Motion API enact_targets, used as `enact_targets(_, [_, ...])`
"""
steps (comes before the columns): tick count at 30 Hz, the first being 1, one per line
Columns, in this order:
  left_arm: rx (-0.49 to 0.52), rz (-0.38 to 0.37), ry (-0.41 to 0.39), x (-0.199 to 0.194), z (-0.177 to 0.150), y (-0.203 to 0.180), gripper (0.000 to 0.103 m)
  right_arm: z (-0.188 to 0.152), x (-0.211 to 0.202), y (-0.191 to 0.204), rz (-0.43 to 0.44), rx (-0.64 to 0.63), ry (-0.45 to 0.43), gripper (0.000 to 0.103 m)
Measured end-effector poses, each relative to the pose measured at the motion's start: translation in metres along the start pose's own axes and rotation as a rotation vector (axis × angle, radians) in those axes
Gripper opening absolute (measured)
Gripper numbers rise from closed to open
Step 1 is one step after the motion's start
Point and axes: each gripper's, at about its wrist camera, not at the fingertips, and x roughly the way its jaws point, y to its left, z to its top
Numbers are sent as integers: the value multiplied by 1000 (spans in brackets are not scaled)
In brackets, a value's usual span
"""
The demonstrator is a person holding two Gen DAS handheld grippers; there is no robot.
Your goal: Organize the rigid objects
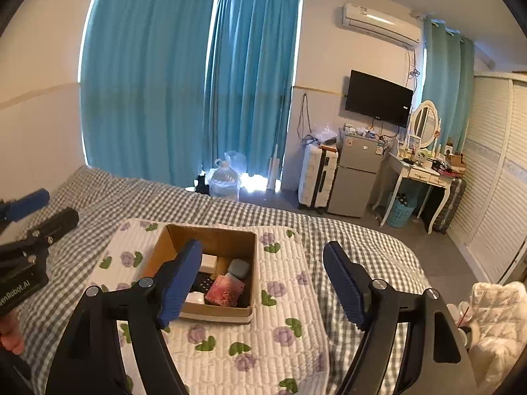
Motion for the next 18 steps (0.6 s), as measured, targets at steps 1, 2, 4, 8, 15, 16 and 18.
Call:
enact_targets(1, [3, 11, -8, 1, -3, 0, 76, -3, 0, 1, -1, 2, -9, 79])
enact_targets(2, [5, 28, -25, 2, -8, 1, 78, -6, 0, 1, 2, 3, -20, 82])
enact_targets(4, [4, 50, -47, 5, -16, 2, 84, -15, 5, 4, 2, 4, -35, 90])
enact_targets(8, [-29, 42, -38, 26, -35, 7, 95, -34, 23, 9, -28, 8, -66, 103])
enact_targets(15, [-31, 75, -35, 55, -76, 13, 103, -72, 61, 10, -36, 11, -109, 103])
enact_targets(16, [-33, 79, -40, 57, -82, 12, 103, -79, 65, 10, -39, 19, -114, 103])
enact_targets(18, [-39, 81, -45, 58, -90, 11, 103, -90, 71, 11, -54, 0, -107, 103])
